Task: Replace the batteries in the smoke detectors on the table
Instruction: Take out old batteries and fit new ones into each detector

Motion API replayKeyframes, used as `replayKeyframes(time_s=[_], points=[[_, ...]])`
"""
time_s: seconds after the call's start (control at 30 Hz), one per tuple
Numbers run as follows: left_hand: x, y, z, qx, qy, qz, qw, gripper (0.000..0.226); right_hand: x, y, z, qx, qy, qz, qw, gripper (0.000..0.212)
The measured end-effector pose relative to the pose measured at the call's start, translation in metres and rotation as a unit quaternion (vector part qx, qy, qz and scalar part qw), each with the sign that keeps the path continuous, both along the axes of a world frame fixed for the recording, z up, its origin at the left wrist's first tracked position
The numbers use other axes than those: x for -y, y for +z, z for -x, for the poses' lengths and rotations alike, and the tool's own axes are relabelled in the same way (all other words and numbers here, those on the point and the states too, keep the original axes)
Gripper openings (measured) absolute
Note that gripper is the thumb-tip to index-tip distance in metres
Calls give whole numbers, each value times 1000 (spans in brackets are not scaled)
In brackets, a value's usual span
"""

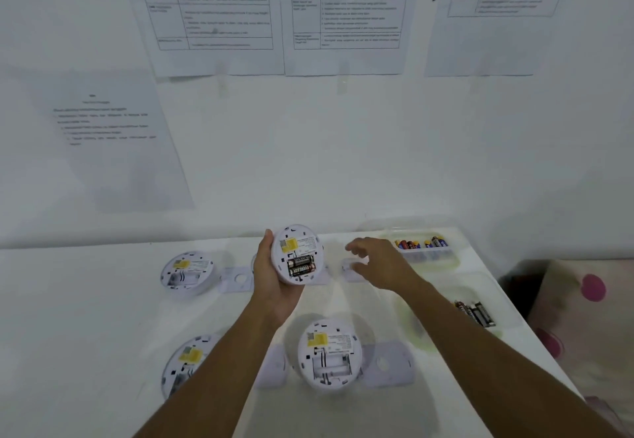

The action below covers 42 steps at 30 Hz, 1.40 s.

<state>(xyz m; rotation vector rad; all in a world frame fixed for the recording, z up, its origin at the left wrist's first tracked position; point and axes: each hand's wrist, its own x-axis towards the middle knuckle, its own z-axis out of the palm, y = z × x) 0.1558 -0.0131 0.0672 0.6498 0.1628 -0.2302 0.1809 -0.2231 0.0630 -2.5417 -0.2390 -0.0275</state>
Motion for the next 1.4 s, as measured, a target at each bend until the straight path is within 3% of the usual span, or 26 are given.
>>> replayKeyframes(time_s=[0.1,0.2,0.57,0.73,0.87,0.97,1.13,1.23,1.4], points=[[-6,-2,0,-5,-5,-4,1000,74,1,-6,-12,-54,54,135,988,50],[-10,-4,-2,-5,-10,-6,1000,73,-2,-7,-16,-76,67,168,981,61],[-9,-11,-12,-1,-32,10,999,74,-8,-15,-10,29,77,233,969,39],[-11,-15,-13,0,-25,5,1000,71,-7,-13,-9,99,37,148,983,26],[-13,-19,-14,-4,-12,-1,1000,55,-11,-7,1,117,-57,-91,987,15],[-12,-16,-11,3,-13,-8,1000,51,-20,11,14,78,-90,-296,948,15],[3,-11,-5,13,-28,-3,1000,53,-43,44,35,21,-73,-459,885,17],[13,-6,1,14,-51,1,999,61,-58,48,40,38,-57,-445,893,17],[19,-5,6,4,-58,14,998,69,-75,27,46,225,-88,-237,941,8]])
